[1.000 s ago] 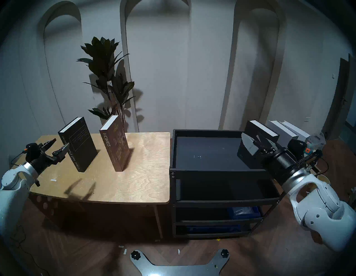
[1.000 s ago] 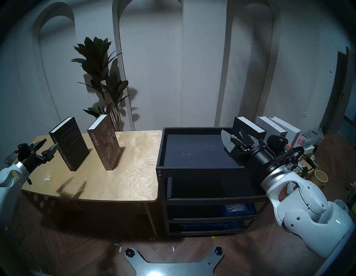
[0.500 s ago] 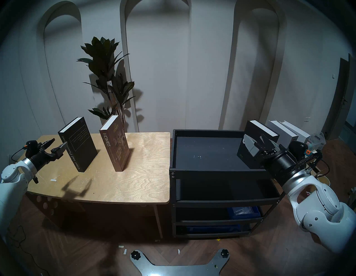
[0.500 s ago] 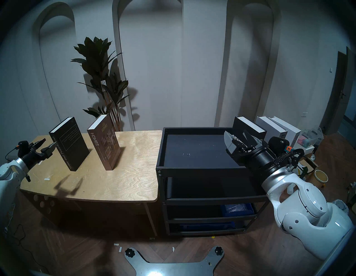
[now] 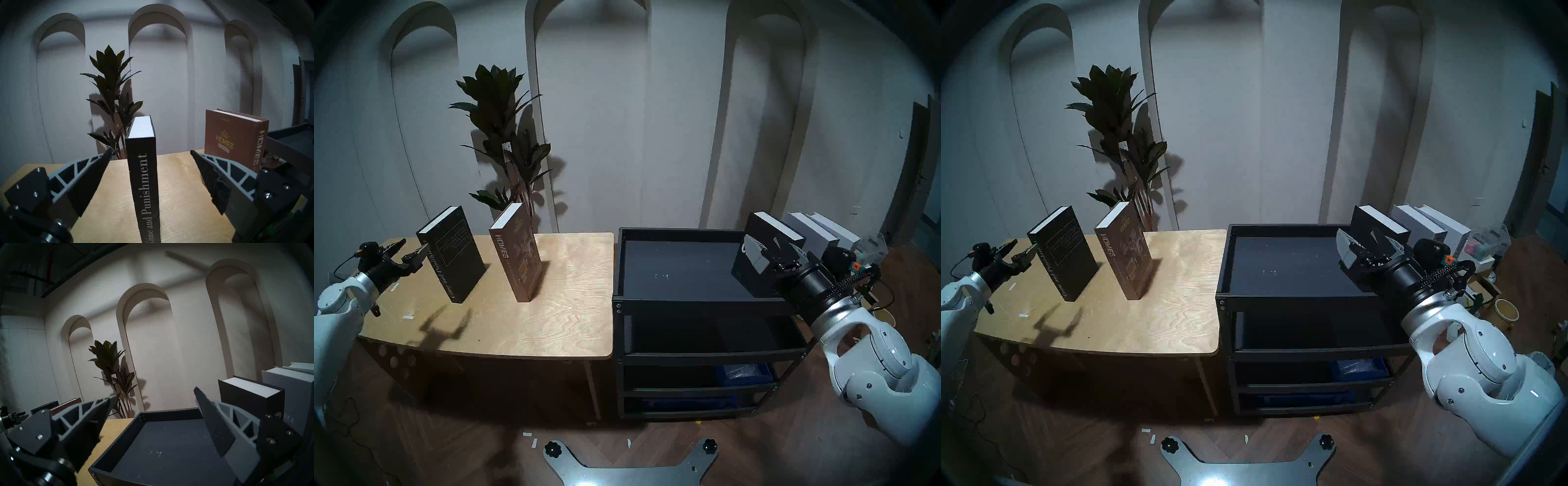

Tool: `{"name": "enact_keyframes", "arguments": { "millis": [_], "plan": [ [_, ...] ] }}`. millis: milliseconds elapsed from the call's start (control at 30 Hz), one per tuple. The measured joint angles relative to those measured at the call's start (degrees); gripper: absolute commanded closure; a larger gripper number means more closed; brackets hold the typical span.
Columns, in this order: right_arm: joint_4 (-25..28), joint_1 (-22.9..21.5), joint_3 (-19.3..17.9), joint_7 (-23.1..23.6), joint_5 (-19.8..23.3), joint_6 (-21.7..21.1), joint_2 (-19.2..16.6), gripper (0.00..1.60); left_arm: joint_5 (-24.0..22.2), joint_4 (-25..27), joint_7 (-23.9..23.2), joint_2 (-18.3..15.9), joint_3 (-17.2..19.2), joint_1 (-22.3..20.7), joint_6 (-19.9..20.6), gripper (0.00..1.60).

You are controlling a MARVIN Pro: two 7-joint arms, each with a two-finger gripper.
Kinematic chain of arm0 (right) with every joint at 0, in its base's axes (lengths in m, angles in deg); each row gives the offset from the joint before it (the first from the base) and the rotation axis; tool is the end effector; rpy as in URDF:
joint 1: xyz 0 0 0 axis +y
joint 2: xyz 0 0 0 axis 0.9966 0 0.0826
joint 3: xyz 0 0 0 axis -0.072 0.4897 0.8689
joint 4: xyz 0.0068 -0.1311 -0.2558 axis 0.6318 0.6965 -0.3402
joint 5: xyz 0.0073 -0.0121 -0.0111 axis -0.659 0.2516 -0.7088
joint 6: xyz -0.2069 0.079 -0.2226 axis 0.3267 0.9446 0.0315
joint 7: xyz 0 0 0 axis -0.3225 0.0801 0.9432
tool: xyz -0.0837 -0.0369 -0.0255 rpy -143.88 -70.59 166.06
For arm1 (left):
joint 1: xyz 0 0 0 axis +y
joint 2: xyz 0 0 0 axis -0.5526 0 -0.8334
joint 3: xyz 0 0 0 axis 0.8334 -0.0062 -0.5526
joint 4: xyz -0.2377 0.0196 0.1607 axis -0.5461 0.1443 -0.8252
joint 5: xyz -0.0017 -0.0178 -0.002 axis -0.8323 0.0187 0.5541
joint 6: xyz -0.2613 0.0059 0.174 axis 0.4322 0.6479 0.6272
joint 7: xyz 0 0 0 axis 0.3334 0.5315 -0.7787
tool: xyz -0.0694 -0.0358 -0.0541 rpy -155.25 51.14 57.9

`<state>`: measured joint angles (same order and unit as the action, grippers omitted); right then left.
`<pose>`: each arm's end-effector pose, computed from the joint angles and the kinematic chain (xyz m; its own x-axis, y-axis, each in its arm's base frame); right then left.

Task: Move the books from the display table onto the shelf, standing them upright with spines facing out and tallest at one end

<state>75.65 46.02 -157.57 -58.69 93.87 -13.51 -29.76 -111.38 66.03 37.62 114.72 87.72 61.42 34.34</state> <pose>0.2760 -0.0581 -0.1241 -0.0622 -0.2544 0.9651 0.2843 -0.9314 -0.2272 0.3779 0.3911 -0.1799 0.0132 -0.0685 0.9976 -0.1005 -0.9927 -0.0668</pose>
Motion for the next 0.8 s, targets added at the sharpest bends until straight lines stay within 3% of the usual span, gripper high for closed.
{"name": "enact_keyframes", "arguments": {
  "millis": [800],
  "plan": [
    [0.02,-2.95,1.11,-3.16,-0.51,-0.18,-1.90,0.00,3.43,-5.57,2.14,2.47,-9.13,-11.87,-0.11,0.00]
  ]
}}
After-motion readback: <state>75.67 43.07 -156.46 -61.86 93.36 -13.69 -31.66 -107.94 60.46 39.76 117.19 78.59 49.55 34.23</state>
